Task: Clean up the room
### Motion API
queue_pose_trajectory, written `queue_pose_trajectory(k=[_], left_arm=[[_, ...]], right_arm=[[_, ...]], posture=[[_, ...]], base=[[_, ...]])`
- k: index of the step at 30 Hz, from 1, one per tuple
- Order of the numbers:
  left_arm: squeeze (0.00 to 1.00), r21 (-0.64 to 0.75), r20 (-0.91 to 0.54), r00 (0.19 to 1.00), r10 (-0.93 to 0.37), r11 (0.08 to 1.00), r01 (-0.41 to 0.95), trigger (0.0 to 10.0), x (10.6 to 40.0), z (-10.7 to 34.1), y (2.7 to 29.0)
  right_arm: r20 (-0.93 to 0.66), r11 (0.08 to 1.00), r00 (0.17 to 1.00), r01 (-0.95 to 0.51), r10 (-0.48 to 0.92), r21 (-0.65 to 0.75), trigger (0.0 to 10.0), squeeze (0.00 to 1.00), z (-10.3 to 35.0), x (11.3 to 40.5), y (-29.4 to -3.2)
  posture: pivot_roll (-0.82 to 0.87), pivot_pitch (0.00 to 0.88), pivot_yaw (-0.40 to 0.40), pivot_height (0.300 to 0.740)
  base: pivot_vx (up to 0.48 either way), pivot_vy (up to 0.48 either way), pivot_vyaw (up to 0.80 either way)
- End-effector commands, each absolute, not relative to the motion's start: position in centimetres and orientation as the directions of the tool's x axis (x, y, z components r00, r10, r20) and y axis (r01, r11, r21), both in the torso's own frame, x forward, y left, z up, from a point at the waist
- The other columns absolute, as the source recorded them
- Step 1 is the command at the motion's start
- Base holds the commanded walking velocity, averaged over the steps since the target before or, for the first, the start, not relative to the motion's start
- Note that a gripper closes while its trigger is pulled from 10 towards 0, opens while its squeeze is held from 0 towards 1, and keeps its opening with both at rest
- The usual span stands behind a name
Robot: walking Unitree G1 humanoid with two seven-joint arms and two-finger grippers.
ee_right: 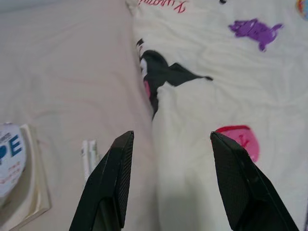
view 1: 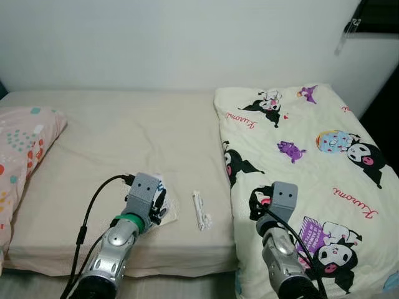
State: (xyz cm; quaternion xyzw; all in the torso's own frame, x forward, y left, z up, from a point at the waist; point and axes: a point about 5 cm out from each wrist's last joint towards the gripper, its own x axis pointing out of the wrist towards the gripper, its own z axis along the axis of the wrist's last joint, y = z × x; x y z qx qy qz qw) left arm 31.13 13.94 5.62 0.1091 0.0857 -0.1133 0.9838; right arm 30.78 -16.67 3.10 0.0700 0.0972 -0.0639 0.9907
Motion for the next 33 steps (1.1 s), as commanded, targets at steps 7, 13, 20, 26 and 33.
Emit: queue_pose_trajectory(k=[7, 13, 20, 26, 33], left_arm=[[0.0, 0.24, -0.187, 0.965, -0.184, 0.944, 0.227, 10.0, 31.0, 5.7, 14.7], [0.0, 0.246, -0.188, 0.965, -0.185, 0.942, 0.228, 10.0, 30.5, 5.4, 14.6], [0.0, 0.24, -0.192, 0.966, -0.173, 0.946, 0.218, 10.0, 30.3, 5.1, 14.7], [0.0, 0.233, -0.202, 0.967, -0.156, 0.951, 0.202, 10.0, 30.2, 5.1, 15.0], [0.0, 0.236, -0.203, 0.97, -0.138, 0.954, 0.185, 10.0, 29.8, 4.9, 15.5]], right_arm=[[-0.263, 0.983, 0.964, 0.088, -0.044, 0.159, 10.0, 0.0, 1.6, 29.7, -15.7], [-0.261, 0.984, 0.965, 0.05, -0.004, 0.169, 10.0, 0.0, 1.7, 29.9, -15.2], [-0.255, 0.983, 0.966, 0.016, 0.032, 0.185, 10.0, 0.0, 1.9, 30.2, -14.8], [-0.255, 0.982, 0.965, -0.016, 0.065, 0.189, 10.0, 0.0, 2.1, 30.4, -14.3], [-0.253, 0.981, 0.964, -0.038, 0.086, 0.189, 10.0, 0.0, 2.1, 30.4, -13.8]], posture=[[0.04, 0.0, 0.112, 0.707], [0.05, 0.0, 0.102, 0.677], [0.05, 0.0, 0.094, 0.642], [0.06, 0.006, 0.082, 0.617], [0.06, 0.012, 0.074, 0.587]], base=[[0.0, 0.0, 0.0], [0.0, 0.0, 0.0], [0.0, 0.0, 0.0], [0.0, 0.0, 0.0], [0.0, 0.0, 0.0]])
